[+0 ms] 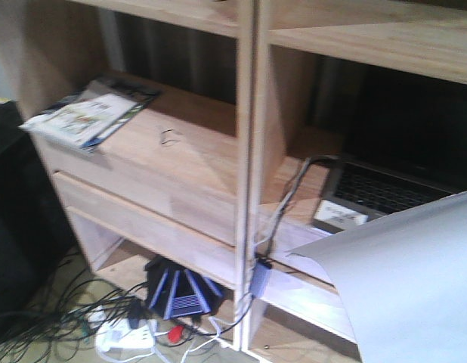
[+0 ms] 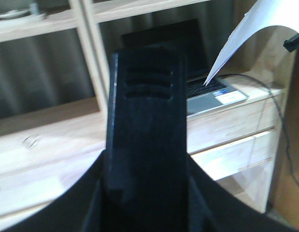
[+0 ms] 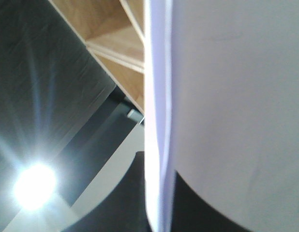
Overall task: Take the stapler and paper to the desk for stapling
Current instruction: 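Hold stapler and paper while the base turns away from the shelf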
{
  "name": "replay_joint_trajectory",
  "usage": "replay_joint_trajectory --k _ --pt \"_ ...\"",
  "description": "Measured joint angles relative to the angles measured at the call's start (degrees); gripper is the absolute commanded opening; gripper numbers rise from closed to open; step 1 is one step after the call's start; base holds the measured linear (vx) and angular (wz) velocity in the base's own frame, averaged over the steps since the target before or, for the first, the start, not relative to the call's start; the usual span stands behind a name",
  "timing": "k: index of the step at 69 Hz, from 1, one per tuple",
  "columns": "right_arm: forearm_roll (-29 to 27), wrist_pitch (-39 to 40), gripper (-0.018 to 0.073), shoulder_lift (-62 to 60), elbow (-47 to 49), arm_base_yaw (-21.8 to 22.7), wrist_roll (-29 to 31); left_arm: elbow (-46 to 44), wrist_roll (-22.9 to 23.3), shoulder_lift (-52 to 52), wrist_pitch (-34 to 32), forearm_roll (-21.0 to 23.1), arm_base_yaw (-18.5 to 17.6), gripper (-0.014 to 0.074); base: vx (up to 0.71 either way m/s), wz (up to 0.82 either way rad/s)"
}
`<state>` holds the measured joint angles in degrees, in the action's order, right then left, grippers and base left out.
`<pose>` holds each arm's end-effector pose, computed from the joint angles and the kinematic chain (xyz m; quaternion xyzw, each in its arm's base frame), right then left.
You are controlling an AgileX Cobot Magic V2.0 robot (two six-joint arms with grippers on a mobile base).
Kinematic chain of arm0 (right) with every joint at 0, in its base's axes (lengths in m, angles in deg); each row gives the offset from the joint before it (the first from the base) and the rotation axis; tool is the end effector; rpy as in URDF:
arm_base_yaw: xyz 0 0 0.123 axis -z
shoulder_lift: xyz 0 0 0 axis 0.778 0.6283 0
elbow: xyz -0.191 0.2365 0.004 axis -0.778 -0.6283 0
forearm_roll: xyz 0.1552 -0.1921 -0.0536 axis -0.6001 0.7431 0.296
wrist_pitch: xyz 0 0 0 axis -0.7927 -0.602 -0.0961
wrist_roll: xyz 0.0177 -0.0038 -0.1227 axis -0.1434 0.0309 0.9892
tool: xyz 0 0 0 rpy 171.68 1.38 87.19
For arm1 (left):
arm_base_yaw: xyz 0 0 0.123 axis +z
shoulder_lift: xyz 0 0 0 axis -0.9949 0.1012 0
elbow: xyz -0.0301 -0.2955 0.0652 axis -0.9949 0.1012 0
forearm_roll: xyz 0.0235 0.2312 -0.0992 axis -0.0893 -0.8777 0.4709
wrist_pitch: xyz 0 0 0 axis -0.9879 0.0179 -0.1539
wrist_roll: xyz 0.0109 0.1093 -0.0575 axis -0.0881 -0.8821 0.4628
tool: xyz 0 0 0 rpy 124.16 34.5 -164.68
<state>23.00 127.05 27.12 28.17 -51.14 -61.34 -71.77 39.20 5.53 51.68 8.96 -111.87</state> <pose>0.0662 0.0321 0.2984 0.1996 0.3579 0.6930 0.5931 -0.0034 -0.0336 0.3654 0.3177 0.7034 -0.2001 0.6035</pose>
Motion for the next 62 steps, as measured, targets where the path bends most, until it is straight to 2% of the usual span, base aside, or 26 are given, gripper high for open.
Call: replay_joint_trajectory --k 62 --pt "0.0 0.0 -0.0006 0.0 0.0 0.0 0.0 0.0 0.0 0.0 0.0 0.0 0.0 -0.0006 -0.1 0.41"
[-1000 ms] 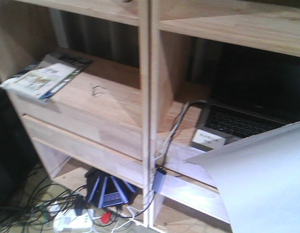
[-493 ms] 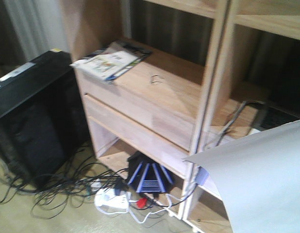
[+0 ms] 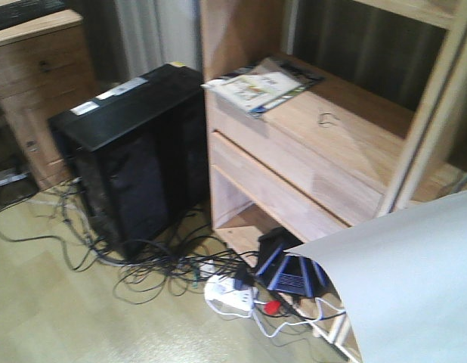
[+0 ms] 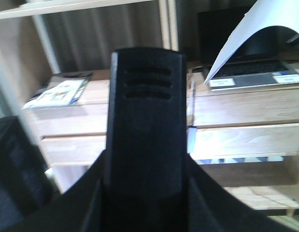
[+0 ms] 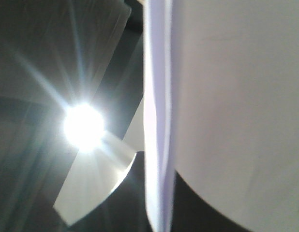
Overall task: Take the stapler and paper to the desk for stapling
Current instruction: 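Hold stapler and paper while the base turns away from the shelf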
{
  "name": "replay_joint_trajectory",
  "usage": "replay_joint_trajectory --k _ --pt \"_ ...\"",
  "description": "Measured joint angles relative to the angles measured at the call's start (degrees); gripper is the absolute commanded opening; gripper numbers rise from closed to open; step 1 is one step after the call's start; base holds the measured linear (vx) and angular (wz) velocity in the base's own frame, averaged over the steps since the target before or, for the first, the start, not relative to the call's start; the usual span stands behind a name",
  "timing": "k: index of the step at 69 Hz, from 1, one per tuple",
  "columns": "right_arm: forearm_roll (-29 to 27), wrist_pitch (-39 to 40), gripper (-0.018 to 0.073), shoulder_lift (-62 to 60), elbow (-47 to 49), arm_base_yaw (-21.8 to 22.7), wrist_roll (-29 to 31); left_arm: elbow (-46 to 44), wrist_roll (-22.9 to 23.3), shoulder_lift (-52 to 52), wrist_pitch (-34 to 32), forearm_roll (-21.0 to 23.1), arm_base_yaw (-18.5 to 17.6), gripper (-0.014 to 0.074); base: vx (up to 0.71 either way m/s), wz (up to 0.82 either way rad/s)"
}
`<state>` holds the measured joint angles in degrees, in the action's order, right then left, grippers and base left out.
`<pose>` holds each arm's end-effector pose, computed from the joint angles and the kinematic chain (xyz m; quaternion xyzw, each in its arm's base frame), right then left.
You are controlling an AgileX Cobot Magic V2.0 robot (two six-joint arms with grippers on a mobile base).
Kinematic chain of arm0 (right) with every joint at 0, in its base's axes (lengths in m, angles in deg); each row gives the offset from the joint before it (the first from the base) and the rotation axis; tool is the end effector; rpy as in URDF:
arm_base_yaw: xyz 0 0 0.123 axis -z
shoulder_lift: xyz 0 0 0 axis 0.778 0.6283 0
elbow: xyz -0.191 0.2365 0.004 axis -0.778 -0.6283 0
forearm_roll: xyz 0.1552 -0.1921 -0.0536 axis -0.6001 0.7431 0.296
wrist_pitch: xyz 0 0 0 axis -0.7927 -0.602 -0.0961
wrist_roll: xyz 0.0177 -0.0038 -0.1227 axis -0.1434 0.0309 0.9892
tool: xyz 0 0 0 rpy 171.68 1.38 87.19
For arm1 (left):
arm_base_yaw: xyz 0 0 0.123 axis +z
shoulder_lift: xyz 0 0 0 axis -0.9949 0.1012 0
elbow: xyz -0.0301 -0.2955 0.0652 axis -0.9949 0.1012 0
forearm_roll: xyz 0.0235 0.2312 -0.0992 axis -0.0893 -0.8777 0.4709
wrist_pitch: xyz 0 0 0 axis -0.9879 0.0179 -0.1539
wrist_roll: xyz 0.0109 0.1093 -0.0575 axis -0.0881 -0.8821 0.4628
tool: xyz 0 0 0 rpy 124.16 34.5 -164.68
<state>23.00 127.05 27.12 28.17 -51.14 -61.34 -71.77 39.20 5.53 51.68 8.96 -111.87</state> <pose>0.0662 0.0321 0.2984 0.1996 0.3579 0.6930 0.5931 -0.0034 -0.0336 0.3654 0.3177 0.7034 -0.2001 0.6035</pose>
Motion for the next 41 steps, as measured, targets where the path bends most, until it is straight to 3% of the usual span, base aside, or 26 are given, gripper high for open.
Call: replay_joint_trajectory --k 41 --pt "0.0 0.0 -0.0006 0.0 0.0 0.0 0.0 0.0 0.0 0.0 0.0 0.0 0.0 -0.0006 -0.03 0.43"
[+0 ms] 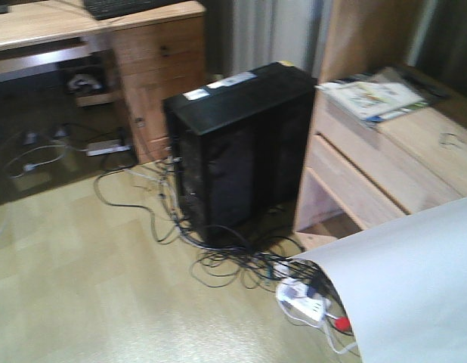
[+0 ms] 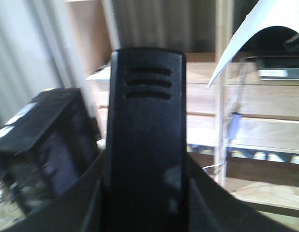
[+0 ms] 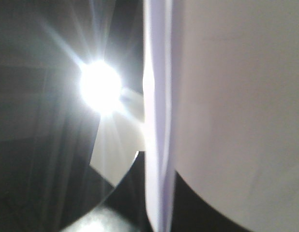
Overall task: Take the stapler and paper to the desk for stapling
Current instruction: 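Hold stapler and paper while the base turns away from the shelf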
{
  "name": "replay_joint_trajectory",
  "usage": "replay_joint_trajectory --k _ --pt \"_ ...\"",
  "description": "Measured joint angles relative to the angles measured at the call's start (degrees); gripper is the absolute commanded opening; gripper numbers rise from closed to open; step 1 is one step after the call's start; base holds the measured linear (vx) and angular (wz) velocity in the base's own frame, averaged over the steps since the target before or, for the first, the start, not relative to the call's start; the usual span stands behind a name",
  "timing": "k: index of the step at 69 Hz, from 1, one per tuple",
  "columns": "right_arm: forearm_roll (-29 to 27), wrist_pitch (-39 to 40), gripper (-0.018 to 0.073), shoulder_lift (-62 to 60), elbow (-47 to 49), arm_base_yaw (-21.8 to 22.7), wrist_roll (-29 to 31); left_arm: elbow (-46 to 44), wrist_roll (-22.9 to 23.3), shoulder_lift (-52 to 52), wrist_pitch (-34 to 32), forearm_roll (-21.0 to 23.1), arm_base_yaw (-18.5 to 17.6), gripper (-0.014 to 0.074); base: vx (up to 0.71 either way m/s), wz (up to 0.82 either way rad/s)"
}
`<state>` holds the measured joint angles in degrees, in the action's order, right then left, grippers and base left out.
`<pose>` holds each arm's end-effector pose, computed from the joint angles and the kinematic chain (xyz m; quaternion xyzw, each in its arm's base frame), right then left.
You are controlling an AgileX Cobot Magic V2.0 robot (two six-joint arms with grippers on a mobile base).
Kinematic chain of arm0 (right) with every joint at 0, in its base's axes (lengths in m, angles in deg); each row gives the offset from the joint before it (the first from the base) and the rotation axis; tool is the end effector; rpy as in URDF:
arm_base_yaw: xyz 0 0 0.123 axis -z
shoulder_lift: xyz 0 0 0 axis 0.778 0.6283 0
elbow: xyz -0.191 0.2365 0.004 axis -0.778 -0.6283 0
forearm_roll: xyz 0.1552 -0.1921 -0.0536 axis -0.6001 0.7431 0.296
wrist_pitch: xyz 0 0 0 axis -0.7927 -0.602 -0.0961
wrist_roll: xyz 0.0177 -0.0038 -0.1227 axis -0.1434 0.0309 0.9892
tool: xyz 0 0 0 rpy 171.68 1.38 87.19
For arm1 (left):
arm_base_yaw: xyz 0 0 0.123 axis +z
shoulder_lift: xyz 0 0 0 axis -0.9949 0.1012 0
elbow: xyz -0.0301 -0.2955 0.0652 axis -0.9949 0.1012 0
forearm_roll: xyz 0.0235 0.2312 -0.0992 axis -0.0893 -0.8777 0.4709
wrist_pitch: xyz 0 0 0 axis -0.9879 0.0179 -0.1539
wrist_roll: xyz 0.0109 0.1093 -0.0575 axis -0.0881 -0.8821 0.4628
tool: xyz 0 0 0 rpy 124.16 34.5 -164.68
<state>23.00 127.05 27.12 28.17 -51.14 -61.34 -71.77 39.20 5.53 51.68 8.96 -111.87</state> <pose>0.0662 0.0321 0.2984 0.1996 0.3579 0.6930 0.5931 -0.0034 -0.0336 0.3654 0.3177 0.7034 -0.2001 0.6035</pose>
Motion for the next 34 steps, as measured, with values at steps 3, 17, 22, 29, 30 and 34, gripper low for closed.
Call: replay_joint_trajectory --k 3,17,22,29,30,34 --pt "0.0 0.0 -0.0006 0.0 0.0 0.0 0.0 0.0 0.0 0.0 0.0 0.0 0.0 -0.0006 0.04 0.46" --pt "0.0 0.0 -0.0006 0.0 0.0 0.0 0.0 0.0 0.0 0.0 0.0 0.0 0.0 -0.0006 0.07 0.43" --pt "0.0 0.0 -0.0006 0.0 0.0 0.0 0.0 0.0 0.0 0.0 0.0 0.0 0.0 -0.0006 0.1 0.4" --pt "0.0 0.0 -0.0006 0.0 0.0 0.0 0.0 0.0 0.0 0.0 0.0 0.0 0.0 -0.0006 0.12 0.4" --pt "0.0 0.0 -0.0006 0.0 0.0 0.0 0.0 0.0 0.0 0.0 0.0 0.0 0.0 -0.0006 0.13 0.4" --pt "0.0 0.0 -0.0006 0.0 0.0 0.0 0.0 0.0 0.0 0.0 0.0 0.0 0.0 -0.0006 0.13 0.4"
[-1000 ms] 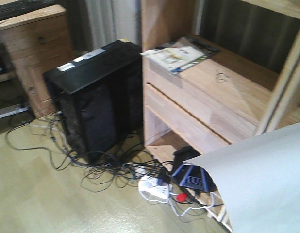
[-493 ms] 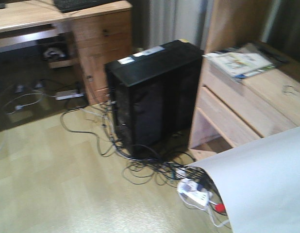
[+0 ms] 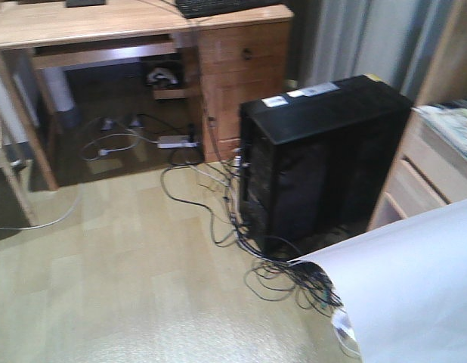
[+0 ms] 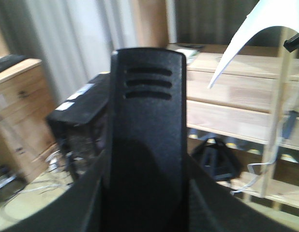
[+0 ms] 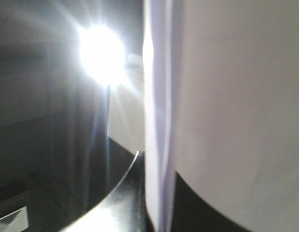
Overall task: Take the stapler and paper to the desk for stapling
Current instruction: 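Hold stapler and paper while the base turns away from the shelf, then drive the base toward the wooden desk with the monitor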
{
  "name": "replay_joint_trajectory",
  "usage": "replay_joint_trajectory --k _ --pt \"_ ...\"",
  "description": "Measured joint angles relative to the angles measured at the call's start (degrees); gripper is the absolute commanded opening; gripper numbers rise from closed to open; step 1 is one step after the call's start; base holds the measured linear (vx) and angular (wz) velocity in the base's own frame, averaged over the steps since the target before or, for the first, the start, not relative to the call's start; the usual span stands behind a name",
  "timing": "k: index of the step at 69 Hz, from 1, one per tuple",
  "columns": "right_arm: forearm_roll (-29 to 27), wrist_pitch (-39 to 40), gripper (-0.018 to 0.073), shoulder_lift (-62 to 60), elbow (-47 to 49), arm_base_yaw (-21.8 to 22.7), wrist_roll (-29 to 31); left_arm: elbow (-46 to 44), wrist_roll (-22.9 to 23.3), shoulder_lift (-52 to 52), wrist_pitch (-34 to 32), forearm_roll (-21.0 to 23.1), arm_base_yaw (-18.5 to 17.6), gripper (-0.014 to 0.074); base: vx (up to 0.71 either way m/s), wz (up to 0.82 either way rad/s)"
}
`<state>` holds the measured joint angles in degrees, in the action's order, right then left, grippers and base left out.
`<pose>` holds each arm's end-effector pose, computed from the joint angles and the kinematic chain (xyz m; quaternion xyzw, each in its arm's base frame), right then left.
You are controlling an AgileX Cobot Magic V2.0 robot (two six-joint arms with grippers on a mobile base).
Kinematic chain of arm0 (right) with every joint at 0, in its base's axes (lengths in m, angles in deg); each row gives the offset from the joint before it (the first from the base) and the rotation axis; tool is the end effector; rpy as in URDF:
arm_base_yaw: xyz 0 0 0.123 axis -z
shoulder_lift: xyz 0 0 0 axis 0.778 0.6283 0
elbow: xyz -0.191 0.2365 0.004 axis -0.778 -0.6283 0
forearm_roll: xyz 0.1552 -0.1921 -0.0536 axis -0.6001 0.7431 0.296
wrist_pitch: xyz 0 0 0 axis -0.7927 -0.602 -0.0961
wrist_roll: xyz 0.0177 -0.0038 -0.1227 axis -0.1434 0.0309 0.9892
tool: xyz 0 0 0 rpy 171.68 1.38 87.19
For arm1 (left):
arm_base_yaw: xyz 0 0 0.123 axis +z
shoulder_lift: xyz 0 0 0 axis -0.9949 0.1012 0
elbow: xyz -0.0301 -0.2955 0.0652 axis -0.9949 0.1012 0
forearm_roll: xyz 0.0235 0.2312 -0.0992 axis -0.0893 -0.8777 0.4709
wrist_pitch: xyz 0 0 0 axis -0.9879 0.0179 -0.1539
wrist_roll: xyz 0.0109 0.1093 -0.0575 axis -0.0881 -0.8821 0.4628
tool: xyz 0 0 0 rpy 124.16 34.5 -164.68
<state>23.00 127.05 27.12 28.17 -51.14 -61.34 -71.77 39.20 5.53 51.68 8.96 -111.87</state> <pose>0.0662 0.0321 0.2984 0.1996 0.3579 0.6930 0.5931 -0.0034 -0.0336 0.3654 0.3177 0.7034 -0.2001 0.6035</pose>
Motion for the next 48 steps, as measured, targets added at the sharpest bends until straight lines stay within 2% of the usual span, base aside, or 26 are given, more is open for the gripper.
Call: replay_joint_trajectory --k 48 --pt "0.0 0.0 -0.0006 0.0 0.0 0.0 0.0 0.0 0.0 0.0 0.0 0.0 0.0 -0.0006 0.18 0.33"
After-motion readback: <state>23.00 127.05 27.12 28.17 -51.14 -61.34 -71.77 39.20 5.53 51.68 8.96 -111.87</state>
